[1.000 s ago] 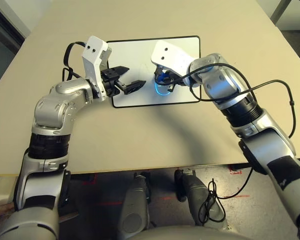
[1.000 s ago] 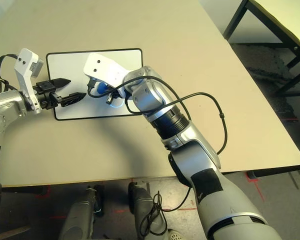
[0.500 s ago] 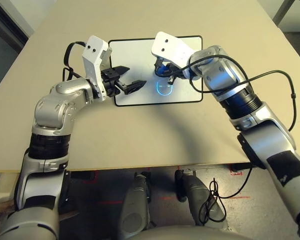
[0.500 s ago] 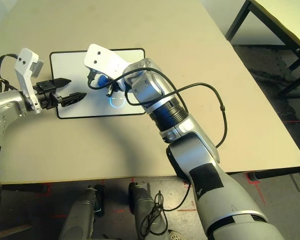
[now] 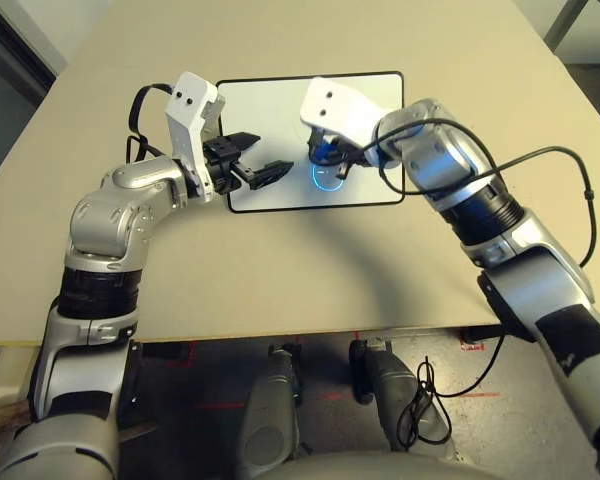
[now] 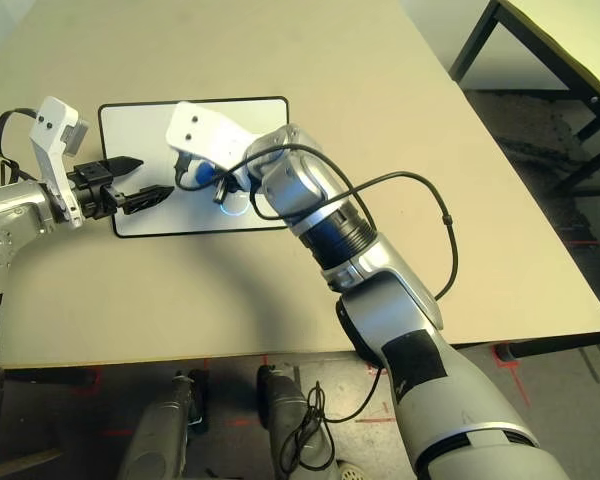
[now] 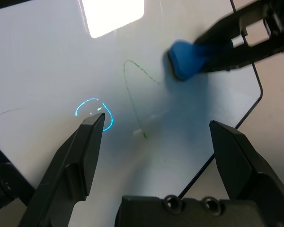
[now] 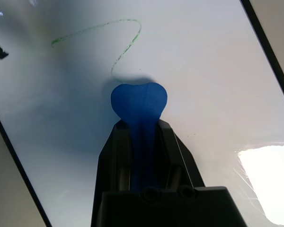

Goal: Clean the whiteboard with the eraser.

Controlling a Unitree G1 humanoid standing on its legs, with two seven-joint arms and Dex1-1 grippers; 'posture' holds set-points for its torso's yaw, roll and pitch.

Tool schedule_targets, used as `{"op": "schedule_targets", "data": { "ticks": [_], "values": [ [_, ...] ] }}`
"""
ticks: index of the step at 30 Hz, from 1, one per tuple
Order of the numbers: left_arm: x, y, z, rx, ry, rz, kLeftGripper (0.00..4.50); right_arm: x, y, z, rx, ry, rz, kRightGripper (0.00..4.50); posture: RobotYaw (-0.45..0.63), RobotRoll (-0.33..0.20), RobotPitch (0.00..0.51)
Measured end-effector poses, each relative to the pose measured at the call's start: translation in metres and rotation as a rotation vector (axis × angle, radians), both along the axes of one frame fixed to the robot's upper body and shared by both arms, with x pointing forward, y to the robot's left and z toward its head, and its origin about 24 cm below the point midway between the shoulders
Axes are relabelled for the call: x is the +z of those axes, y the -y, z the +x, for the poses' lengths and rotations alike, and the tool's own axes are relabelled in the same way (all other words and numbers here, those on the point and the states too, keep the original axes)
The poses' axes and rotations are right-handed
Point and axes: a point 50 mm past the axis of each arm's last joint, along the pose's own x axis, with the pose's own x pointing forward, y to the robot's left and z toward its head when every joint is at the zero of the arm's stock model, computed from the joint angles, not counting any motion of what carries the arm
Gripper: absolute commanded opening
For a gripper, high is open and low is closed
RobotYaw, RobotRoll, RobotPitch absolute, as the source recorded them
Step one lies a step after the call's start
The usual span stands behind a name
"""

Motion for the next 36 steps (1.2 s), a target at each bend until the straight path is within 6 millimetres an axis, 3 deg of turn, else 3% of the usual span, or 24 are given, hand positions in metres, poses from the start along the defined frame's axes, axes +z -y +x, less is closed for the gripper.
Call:
{"op": "schedule_targets", "data": {
  "ticks": [9,13,19,29,33,36],
  "values": [
    [-0.002,0.0,0.0,-0.001,-0.007,0.0,4.5,-0.028,-0.009,-0.022,0.078,-0.106,-0.045,0.59,0.03,0.0,0.252],
    [-0.004,-0.001,-0.001,-0.001,-0.012,0.0,4.5,-0.024,-0.011,-0.019,0.067,-0.088,-0.04,0.59,0.03,0.0,0.252],
    [-0.005,-0.001,-0.001,-0.004,-0.014,0.0,4.5,0.008,-0.013,-0.006,0.028,0.023,0.028,0.59,0.03,0.0,0.251],
    [-0.006,-0.001,-0.001,-0.002,-0.016,0.001,4.5,-0.022,-0.015,-0.021,0.086,-0.088,-0.021,0.59,0.03,0.0,0.253],
    [-0.006,-0.001,-0.001,-0.002,-0.016,0.001,4.5,-0.018,-0.014,-0.017,0.073,-0.071,-0.02,0.59,0.03,0.0,0.252],
    [-0.006,-0.001,-0.001,-0.003,-0.015,0.001,4.5,-0.003,-0.014,-0.01,0.046,-0.02,0.016,0.59,0.03,0.0,0.251]
  ]
}}
